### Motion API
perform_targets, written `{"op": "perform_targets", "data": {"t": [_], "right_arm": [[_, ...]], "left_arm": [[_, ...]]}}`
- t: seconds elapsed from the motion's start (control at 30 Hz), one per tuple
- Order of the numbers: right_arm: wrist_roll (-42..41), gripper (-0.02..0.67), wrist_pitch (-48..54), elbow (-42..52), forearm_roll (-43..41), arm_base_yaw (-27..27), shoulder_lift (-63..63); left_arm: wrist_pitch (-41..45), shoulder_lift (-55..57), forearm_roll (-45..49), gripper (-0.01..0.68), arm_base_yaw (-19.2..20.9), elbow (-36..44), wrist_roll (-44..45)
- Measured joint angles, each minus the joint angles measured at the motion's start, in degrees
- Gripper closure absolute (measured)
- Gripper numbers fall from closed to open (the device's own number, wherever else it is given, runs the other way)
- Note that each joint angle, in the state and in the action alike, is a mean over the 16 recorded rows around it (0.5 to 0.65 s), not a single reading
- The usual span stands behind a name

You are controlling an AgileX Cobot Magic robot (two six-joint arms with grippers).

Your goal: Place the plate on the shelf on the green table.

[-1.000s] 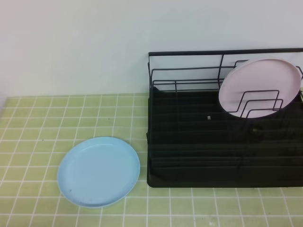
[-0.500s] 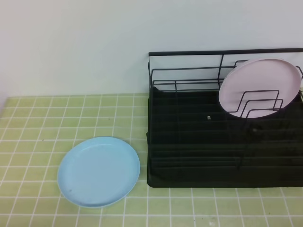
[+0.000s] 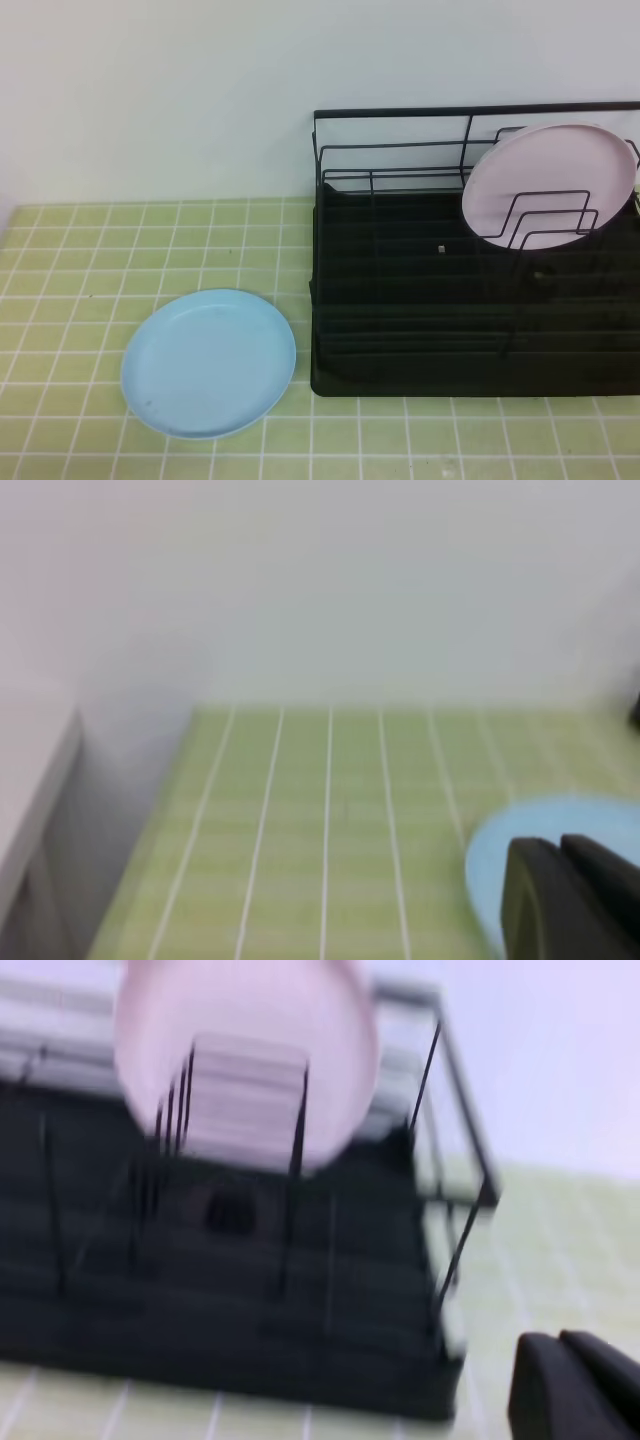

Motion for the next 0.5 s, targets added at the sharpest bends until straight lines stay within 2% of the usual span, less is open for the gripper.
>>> {"op": "perform_targets", "data": {"t": [0.33, 0.5], "right_arm": [[0.1, 0.652, -23.5, 0.0, 0.0, 0.0, 0.0], [0.2, 0.652, -30.8, 0.0, 0.1, 0.0, 0.0]], "left_arm": [[-16.6, 0.0, 3.1, 0.675, 0.0, 0.0, 0.1], [-21.7, 0.0, 4.0, 0.675, 0.0, 0.0, 0.1]]}}
